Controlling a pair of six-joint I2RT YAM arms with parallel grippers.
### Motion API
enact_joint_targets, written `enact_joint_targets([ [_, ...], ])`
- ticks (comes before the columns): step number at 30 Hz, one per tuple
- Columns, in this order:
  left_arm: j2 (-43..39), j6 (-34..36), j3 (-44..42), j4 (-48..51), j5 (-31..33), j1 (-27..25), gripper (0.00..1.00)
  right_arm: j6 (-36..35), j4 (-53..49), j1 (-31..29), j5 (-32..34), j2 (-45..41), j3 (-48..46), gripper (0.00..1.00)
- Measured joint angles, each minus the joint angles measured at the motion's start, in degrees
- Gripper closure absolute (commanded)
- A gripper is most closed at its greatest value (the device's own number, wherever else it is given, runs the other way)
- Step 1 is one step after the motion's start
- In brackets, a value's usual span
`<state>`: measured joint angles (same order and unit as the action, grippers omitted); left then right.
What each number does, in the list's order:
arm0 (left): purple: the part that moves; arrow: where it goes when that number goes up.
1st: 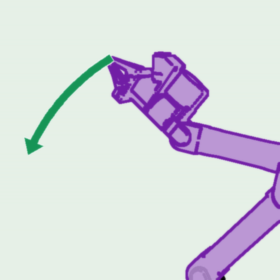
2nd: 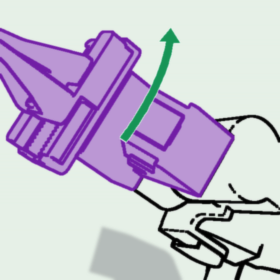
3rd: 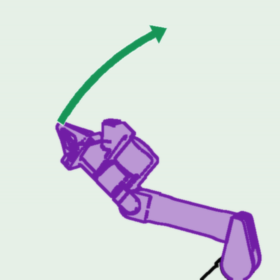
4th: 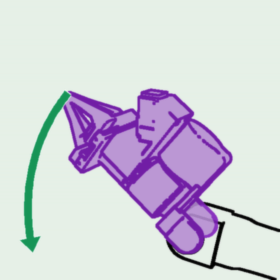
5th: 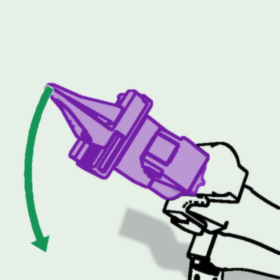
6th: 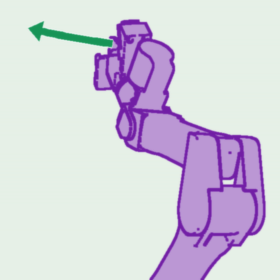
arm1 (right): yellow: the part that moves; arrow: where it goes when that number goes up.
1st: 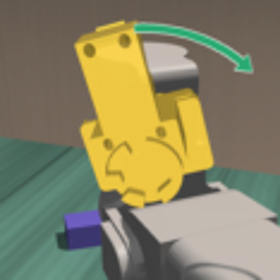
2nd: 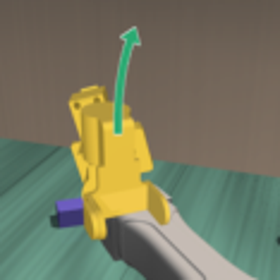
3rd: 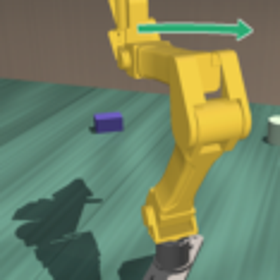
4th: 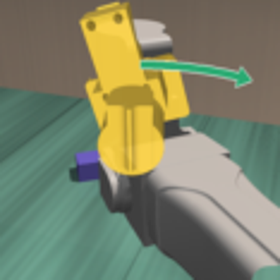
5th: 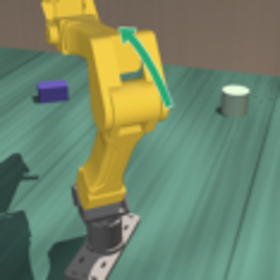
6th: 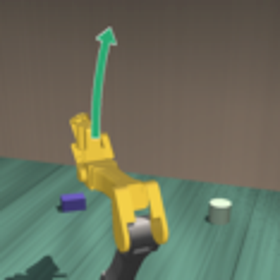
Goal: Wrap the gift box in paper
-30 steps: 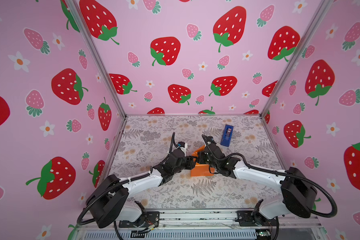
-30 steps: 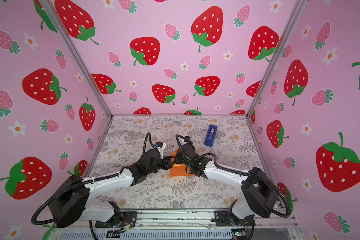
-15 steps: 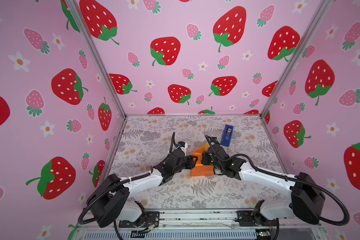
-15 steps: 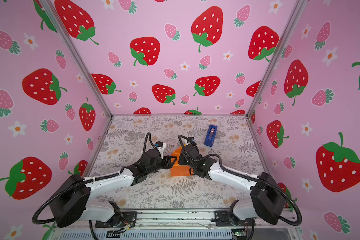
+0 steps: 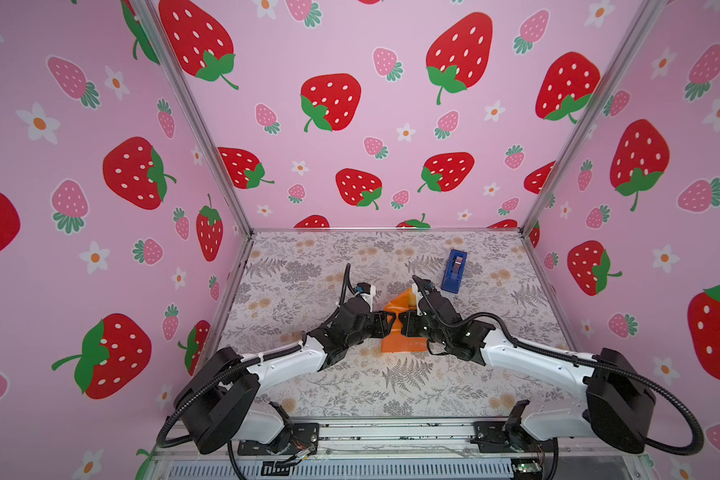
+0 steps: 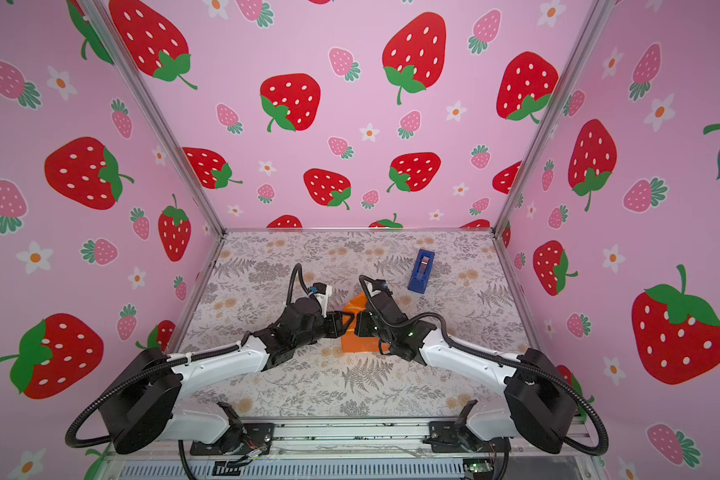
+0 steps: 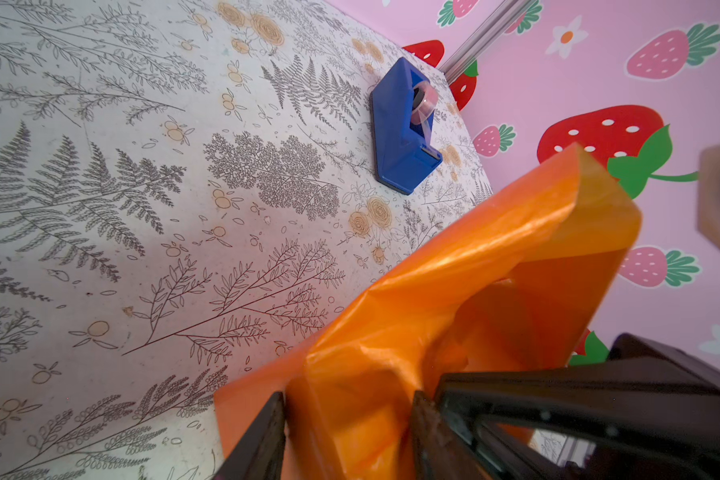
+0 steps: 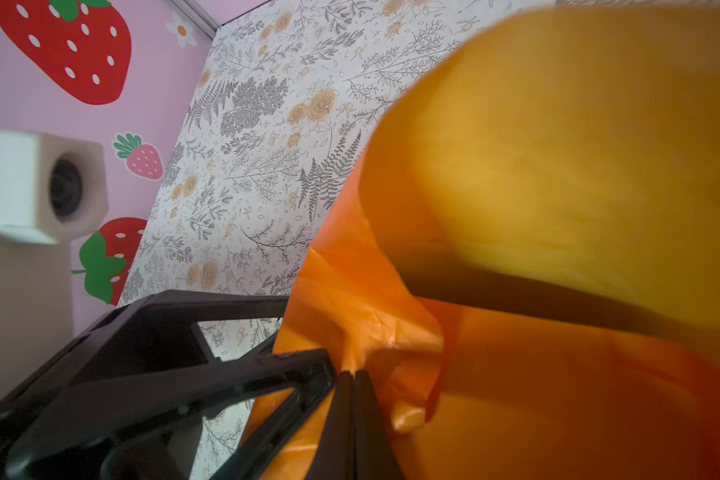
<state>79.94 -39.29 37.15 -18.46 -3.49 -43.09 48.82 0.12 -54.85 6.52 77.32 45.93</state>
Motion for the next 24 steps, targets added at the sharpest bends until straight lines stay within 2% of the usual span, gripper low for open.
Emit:
enact_joint_targets([
  [6,0.0,0.0,0.0,0.0,0.0,0.0,0.51,-0.5,-5.7,0.6,4.1,-3.3,0.0,1.00],
  [12,0.0,0.0,0.1,0.0,0.0,0.0,0.51,-1.0,-9.1,2.3,2.2,-8.3,0.9,0.93],
  [13,0.1,0.0,0.1,0.0,0.0,0.0,0.51,-1.1,-9.2,2.9,1.8,-9.4,1.2,0.89],
  [15,0.1,0.0,0.1,0.0,0.0,0.0,0.51,-1.9,-9.0,4.6,1.1,-12.1,1.7,0.73],
  [19,0.2,0.0,0.2,0.0,0.0,0.0,0.51,-3.4,-8.0,9.2,0.3,-16.1,1.4,0.60],
  [21,0.2,0.0,0.2,0.0,0.0,0.1,0.51,-4.3,-5.9,12.5,-1.1,-17.1,-0.2,0.44],
  [24,0.2,0.0,0.2,0.0,0.0,0.1,0.51,-5.1,-2.7,16.6,-3.1,-17.5,-4.9,0.29],
])
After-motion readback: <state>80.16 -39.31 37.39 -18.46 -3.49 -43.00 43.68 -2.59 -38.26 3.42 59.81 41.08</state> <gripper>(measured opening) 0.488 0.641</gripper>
